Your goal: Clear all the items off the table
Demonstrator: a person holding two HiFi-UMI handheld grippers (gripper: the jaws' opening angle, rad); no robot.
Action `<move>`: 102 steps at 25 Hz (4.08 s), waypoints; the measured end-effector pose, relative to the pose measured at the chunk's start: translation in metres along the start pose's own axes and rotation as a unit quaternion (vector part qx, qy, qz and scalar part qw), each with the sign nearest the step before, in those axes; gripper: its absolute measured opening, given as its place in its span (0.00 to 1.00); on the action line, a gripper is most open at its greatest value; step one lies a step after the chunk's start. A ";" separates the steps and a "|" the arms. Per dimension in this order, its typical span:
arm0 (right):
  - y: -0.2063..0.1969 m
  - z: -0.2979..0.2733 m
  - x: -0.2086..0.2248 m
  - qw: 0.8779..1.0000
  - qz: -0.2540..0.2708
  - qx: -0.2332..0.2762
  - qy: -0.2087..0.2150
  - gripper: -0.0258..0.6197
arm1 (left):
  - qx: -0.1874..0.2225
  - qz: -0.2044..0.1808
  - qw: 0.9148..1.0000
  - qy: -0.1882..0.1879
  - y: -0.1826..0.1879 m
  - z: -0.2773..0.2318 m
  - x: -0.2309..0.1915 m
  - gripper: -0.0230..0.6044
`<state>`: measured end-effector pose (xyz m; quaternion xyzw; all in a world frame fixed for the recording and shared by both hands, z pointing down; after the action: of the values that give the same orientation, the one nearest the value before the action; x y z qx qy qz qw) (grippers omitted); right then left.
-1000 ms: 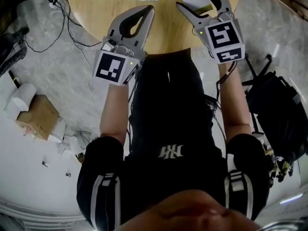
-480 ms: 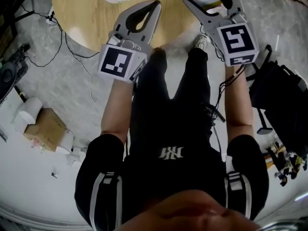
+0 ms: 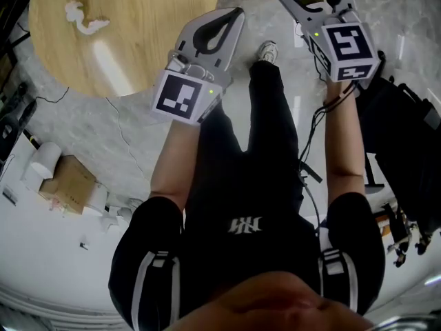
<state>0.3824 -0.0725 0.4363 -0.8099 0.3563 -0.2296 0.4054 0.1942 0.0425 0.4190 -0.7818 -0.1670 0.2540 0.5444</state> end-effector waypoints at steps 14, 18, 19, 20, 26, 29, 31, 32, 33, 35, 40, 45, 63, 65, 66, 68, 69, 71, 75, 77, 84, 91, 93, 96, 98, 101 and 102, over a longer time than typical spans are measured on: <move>-0.145 -0.090 0.076 0.998 -0.017 -0.025 0.048 0.54 | -0.039 0.001 0.999 0.005 -0.115 -0.113 0.028 0.06; -0.185 -0.121 0.082 0.998 -0.019 -0.033 0.054 0.54 | -0.047 0.008 0.999 0.016 -0.148 -0.124 0.017 0.06; -0.195 -0.128 0.083 0.998 -0.020 -0.034 0.056 0.54 | -0.050 0.011 0.999 0.017 -0.156 -0.126 0.014 0.06; -0.205 -0.137 0.082 0.997 -0.021 -0.036 0.059 0.54 | -0.053 0.013 0.998 0.019 -0.162 -0.126 0.011 0.06; -0.253 -0.182 0.075 0.996 -0.011 -0.054 0.070 0.54 | -0.068 0.015 0.997 0.019 -0.193 -0.125 -0.006 0.06; -0.274 -0.189 0.075 0.995 -0.009 -0.059 0.075 0.55 | -0.074 0.014 0.997 0.014 -0.204 -0.129 -0.003 0.06; -0.284 -0.192 0.075 0.995 -0.016 -0.059 0.075 0.55 | -0.077 0.017 0.997 0.014 -0.208 -0.129 -0.002 0.06; -0.286 -0.195 0.074 0.995 -0.019 -0.057 0.074 0.55 | -0.078 0.019 0.997 0.014 -0.209 -0.128 -0.002 0.06; -0.287 -0.197 0.072 0.996 -0.020 -0.055 0.074 0.56 | -0.079 0.019 0.997 0.013 -0.210 -0.125 -0.004 0.06; -0.286 -0.203 0.069 0.996 -0.019 -0.052 0.073 0.56 | -0.082 0.021 0.996 0.008 -0.209 -0.122 -0.007 0.06; -0.282 -0.207 0.069 0.996 -0.018 -0.054 0.073 0.62 | -0.083 0.023 0.996 0.002 -0.203 -0.120 -0.007 0.06; -0.264 -0.192 0.072 0.995 -0.021 -0.055 0.077 0.62 | -0.074 0.015 0.997 -0.012 -0.185 -0.117 -0.001 0.06; 0.019 0.040 -0.023 0.989 0.023 0.092 0.111 0.04 | 0.034 0.013 0.997 -0.073 0.032 -0.003 0.040 0.06; 0.060 0.060 -0.049 0.985 0.038 0.115 0.120 0.04 | 0.058 0.011 0.996 -0.072 0.062 0.026 0.032 0.06; 0.080 0.067 -0.062 0.983 0.041 0.130 0.125 0.04 | 0.068 0.009 0.995 -0.071 0.075 0.041 0.026 0.06; 0.117 0.078 -0.091 0.978 0.045 0.157 0.129 0.04 | 0.081 0.000 0.994 -0.068 0.097 0.074 0.013 0.06; 0.131 0.083 -0.106 0.976 0.047 0.166 0.131 0.05 | 0.084 -0.007 0.994 -0.064 0.106 0.091 0.008 0.06; 0.153 0.088 -0.133 0.973 0.047 0.178 0.138 0.05 | 0.088 -0.023 0.994 -0.054 0.122 0.126 -0.003 0.06; 0.188 0.070 -0.190 0.970 0.049 0.187 0.146 0.05 | 0.092 -0.054 0.994 -0.027 0.144 0.200 -0.045 0.06; 0.200 0.055 -0.218 0.971 0.046 0.180 0.151 0.05 | 0.105 -0.043 0.994 -0.009 0.150 0.235 -0.070 0.06; 0.216 0.021 -0.282 0.968 0.054 0.176 0.173 0.05 | 0.111 -0.011 0.993 0.036 0.136 0.320 -0.128 0.06; 0.214 -0.001 -0.305 0.960 0.082 0.161 0.216 0.19 | 0.092 -0.014 0.991 0.091 0.123 0.358 -0.148 0.06; 0.211 -0.009 -0.302 0.958 0.080 0.159 0.225 0.22 | 0.085 -0.017 0.991 0.104 0.119 0.358 -0.151 0.06; 0.209 -0.009 -0.303 0.955 0.077 0.161 0.239 0.26 | 0.072 -0.014 0.990 0.117 0.120 0.361 -0.146 0.06; 0.210 -0.009 -0.308 0.952 0.078 0.160 0.251 0.32 | 0.066 -0.012 0.990 0.122 0.121 0.366 -0.144 0.06; 0.219 -0.032 -0.311 0.948 0.086 0.160 0.262 0.36 | 0.061 -0.007 0.990 0.126 0.120 0.369 -0.160 0.06; 0.221 -0.044 -0.311 0.948 0.087 0.159 0.262 0.36 | 0.058 -0.004 0.991 0.124 0.118 0.369 -0.168 0.06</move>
<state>0.0679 0.0515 0.2541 -0.6120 0.4777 -0.4516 0.4397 -0.1583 0.1936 0.2416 -0.7737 -0.0867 0.1620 0.6063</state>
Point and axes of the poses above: the fingertips, and each gripper's own axes: z backward along the fingers, x to its right, y out of its top, the point moved 10 cm from there along z, backward along the fingers, and after that the axes turned 5 degrees about -z, right-handed, at the moved point
